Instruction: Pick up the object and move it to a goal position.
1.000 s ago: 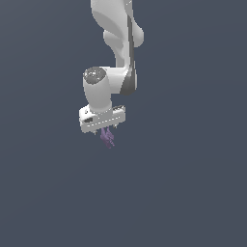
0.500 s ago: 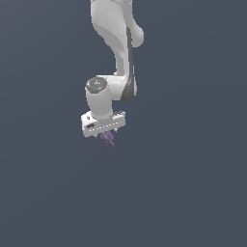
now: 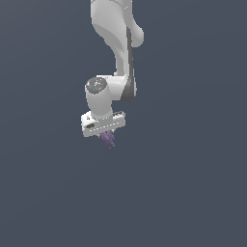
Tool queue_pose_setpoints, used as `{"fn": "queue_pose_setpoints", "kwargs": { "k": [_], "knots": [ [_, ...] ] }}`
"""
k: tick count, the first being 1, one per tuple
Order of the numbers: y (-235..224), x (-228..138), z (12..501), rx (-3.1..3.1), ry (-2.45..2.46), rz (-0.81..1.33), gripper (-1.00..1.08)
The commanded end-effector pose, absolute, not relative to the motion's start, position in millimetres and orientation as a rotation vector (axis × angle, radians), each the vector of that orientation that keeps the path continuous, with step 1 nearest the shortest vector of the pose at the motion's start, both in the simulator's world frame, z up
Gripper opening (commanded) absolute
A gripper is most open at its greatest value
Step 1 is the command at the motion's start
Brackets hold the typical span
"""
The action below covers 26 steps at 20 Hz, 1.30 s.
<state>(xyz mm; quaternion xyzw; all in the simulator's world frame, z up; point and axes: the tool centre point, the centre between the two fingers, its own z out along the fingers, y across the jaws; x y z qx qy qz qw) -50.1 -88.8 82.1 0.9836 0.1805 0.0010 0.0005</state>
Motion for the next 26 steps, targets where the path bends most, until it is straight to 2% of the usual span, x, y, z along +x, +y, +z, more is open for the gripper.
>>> {"fn": "queue_pose_setpoints", "kwargs": {
  "k": [1,6,12,26],
  "knots": [
    [-89,-50,82,3.089,0.567,0.003,-1.0],
    [-80,-53,83,3.089,0.567,0.003,-1.0],
    [-46,-62,89,3.089,0.567,0.003,-1.0],
    [104,-102,112,3.088,0.568,0.001,-1.0]
  ]
}}
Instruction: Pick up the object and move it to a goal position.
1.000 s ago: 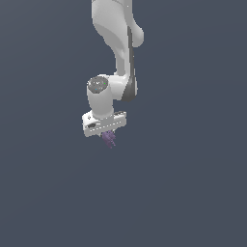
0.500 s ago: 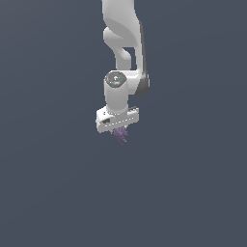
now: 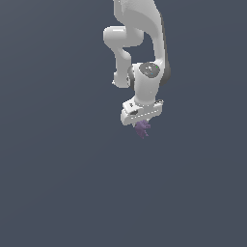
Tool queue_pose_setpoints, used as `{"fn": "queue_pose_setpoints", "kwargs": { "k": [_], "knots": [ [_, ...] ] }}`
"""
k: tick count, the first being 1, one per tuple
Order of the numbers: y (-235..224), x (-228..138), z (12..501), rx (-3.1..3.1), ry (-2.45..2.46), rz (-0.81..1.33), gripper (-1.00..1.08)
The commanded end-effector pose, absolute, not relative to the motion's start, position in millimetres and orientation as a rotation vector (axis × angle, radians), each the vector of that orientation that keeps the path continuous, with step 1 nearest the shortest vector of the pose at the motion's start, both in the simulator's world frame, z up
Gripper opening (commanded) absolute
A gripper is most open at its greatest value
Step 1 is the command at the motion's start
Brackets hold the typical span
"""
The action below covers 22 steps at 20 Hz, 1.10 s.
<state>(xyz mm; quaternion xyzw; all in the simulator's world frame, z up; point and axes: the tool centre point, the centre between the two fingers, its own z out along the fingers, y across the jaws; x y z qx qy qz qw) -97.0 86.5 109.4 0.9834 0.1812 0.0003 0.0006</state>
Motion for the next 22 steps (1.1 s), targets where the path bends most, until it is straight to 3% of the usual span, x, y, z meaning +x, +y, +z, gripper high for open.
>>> {"fn": "queue_pose_setpoints", "kwargs": {
  "k": [1,12,22],
  "knots": [
    [115,-105,114,3.088,0.568,0.001,-1.0],
    [197,-122,127,3.089,0.568,0.0,-1.0],
    [208,-122,129,3.09,0.568,0.0,-1.0]
  ]
}}
